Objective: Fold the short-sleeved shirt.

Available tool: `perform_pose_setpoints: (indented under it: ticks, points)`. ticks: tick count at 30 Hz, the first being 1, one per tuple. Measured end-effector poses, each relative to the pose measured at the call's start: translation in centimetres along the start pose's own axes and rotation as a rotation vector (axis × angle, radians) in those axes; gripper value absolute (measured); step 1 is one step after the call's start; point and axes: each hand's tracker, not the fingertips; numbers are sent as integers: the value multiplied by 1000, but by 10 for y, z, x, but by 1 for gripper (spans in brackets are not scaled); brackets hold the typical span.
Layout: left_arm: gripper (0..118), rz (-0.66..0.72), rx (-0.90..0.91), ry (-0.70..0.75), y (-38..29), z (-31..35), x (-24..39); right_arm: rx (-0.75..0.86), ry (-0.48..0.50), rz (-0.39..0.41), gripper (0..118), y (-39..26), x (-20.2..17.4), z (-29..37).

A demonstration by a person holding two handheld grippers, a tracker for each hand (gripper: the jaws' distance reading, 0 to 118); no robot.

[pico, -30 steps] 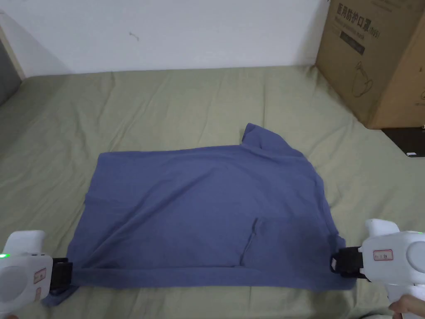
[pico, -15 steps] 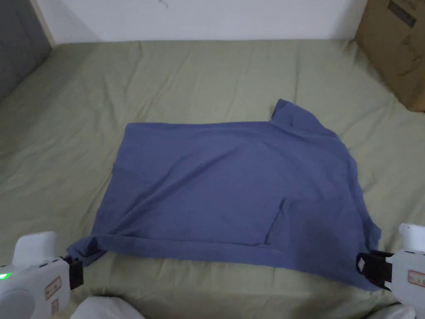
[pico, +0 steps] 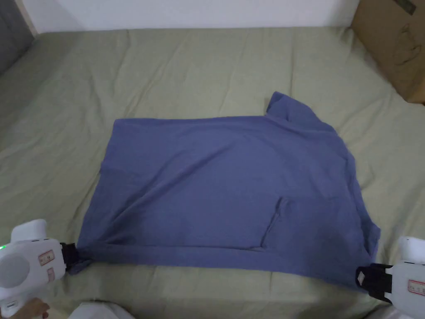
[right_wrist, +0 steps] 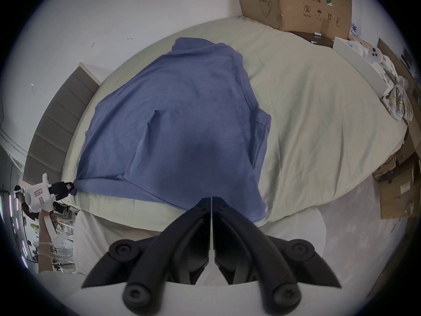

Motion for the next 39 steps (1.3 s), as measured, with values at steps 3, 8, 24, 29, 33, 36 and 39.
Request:
perform_pose_setpoints:
  ticks: [3, 8, 24, 29, 33, 36, 39]
  points:
    - [4, -90, 50, 59, -6, 9, 12, -2, -1, -20, 2, -1, 6, 1]
    - [4, -104, 50, 45, -3, 23, 12, 16, -82, 36, 91, 8, 10, 0]
    - [4, -143, 68, 54, 9, 44, 19, -51, -58, 49, 6, 20, 14, -10]
    - [4, -195, 139, 46, 32, 54, 29, 23, 48, -58, 6, 61, 19, 8]
    - [4, -223, 155, 41, 74, 46, 41, 66, 60, -97, 6, 112, 19, -4]
    - [4, -239, 163, 34, 107, 29, 51, 73, 58, -116, 6, 150, 14, -20]
    - [4, -252, 139, 43, 135, 2, 64, 71, 39, -111, 6, 183, 9, -44]
